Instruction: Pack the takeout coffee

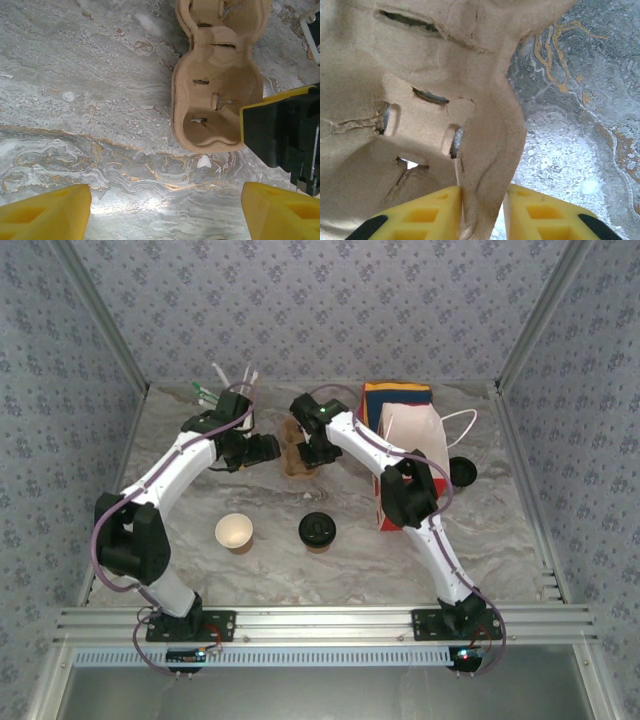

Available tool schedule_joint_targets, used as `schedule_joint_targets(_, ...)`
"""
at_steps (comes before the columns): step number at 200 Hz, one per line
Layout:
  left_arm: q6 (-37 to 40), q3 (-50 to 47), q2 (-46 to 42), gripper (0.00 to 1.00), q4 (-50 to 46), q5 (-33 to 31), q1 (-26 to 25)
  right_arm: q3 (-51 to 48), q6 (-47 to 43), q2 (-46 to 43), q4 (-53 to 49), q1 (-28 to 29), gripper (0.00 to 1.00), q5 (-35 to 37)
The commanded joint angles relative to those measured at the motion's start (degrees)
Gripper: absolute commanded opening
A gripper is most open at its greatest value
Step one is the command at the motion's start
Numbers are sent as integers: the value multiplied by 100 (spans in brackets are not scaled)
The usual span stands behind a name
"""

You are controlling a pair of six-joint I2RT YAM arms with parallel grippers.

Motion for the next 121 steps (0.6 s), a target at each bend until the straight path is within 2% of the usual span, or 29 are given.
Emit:
schedule_joint_targets(1,132,214,71,76,-72,156,19,23,16,-259,-106,49,32,-60)
schedule_joint_targets(31,108,288,314,69,10,214,28,-1,260,-396,91,-28,38,-241)
schedule_joint_targets(55,22,366,533,64,155,172,37,-8,482,-531,269,-49,47,-403)
schedule_joint_targets(94,106,728,1084,56,173,170,36,-298,996,-791,492,-73,48,-581)
schedule_joint_targets(121,195,867,1321,54,93,103,32,-801,1331,-1054,861,-100,49,-615)
